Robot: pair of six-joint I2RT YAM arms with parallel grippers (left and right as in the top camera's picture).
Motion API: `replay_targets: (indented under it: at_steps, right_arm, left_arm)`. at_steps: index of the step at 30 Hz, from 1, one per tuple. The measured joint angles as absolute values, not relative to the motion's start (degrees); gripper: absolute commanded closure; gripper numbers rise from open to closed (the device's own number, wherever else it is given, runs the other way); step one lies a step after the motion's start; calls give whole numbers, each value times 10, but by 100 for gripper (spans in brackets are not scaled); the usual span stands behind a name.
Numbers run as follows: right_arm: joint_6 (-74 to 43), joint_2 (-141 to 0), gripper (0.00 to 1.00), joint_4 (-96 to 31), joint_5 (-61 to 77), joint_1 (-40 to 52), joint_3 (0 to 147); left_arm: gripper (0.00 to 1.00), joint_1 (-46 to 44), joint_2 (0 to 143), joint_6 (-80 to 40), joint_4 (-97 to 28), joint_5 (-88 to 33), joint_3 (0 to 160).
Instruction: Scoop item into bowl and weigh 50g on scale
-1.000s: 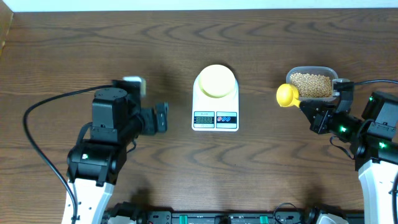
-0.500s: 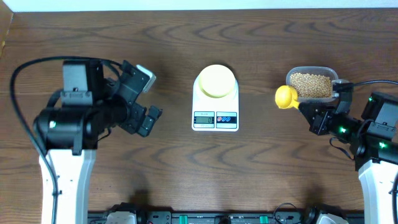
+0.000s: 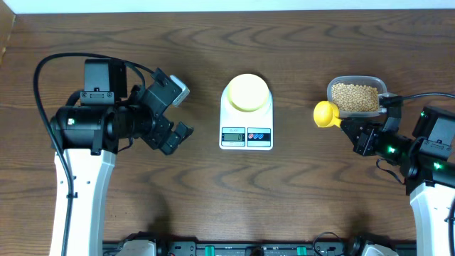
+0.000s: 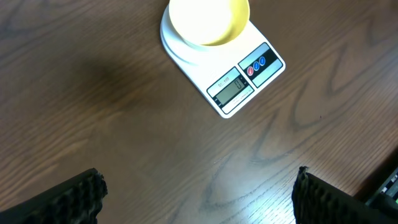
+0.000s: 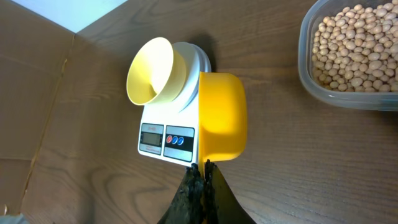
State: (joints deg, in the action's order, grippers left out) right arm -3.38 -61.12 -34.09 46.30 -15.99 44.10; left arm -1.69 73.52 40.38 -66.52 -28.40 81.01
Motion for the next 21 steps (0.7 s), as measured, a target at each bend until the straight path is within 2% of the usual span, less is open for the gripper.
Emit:
replay_targets:
  at_steps: [21]
  right_arm:
    - [-16,-611,99,-347,463,-160,441]
  left_arm:
    - [2,-17,735,434,-636,-287,761]
